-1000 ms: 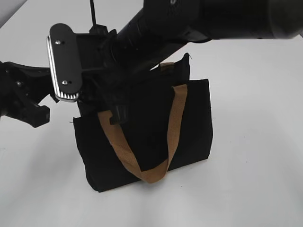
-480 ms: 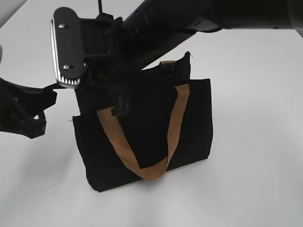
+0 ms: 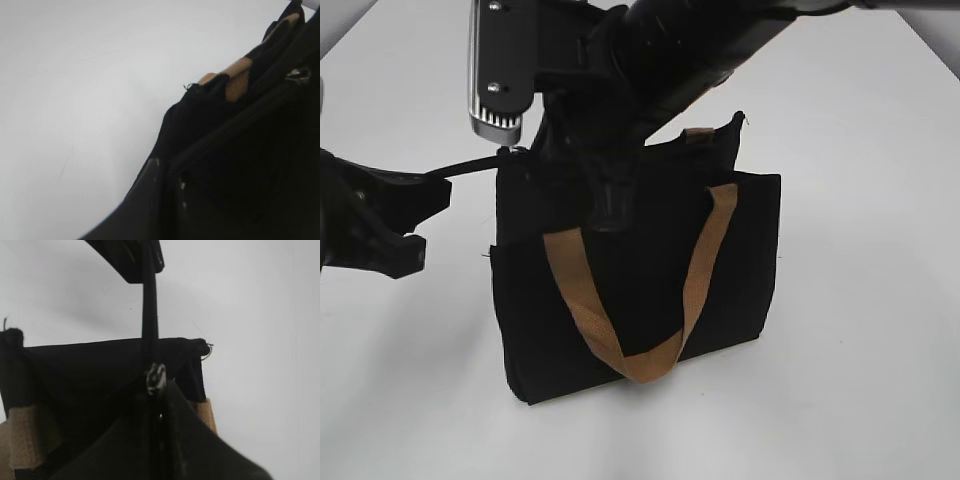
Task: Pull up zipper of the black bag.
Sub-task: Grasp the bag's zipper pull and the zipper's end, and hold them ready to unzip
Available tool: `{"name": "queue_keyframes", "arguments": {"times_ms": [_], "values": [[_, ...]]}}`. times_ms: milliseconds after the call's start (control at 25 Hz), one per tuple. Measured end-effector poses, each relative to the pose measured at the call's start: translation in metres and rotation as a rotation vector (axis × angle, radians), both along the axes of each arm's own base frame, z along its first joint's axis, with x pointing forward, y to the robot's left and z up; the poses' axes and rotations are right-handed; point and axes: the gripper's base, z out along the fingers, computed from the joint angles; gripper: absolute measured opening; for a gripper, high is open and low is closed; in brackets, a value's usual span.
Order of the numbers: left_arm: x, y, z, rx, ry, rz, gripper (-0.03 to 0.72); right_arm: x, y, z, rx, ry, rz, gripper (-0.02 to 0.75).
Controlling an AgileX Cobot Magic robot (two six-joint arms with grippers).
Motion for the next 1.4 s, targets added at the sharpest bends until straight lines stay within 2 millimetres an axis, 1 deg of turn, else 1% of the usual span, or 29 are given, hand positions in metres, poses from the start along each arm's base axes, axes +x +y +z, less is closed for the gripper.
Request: {"name": "queue_keyframes", "arguments": {"times_ms": [120,360,480,560,680,920,1000,1120,1400], "values": [[0.0,0.0,0.001,-0.018,0.007,0.012,0.003,-0.003,-0.003,0.005,0.004,0.016,-0.004,0.022],[0.0,-0.001,0.002,-0.078,0.042,0.054,0.004,-0.005,-0.006,0.004,-0.003,0.067,-0.008,0.022],[-0.003,0.001,0.007,-0.108,0.04,0.07,0.006,-0.005,-0.006,0.005,0.005,0.069,-0.012,0.022],[-0.009,0.005,0.013,-0.121,0.036,0.081,0.006,-0.004,-0.006,0.004,0.011,0.062,-0.017,0.022],[-0.018,0.011,0.019,-0.143,0.076,0.116,0.008,-0.001,-0.003,0.001,0.025,0.072,-0.034,0.022],[-0.043,0.021,0.027,-0.296,0.234,0.2,0.012,-0.002,-0.001,0.0,0.065,0.14,-0.067,0.022],[-0.054,0.025,0.034,-0.375,0.274,0.215,0.012,-0.002,-0.002,0.0,0.065,0.156,-0.073,0.02],[-0.059,0.026,0.033,-0.422,0.341,0.229,0.012,-0.002,-0.003,0.0,0.068,0.171,-0.083,0.02],[-0.063,0.025,0.032,-0.431,0.382,0.23,0.012,-0.005,-0.004,0.001,0.078,0.216,-0.119,0.02]]}}
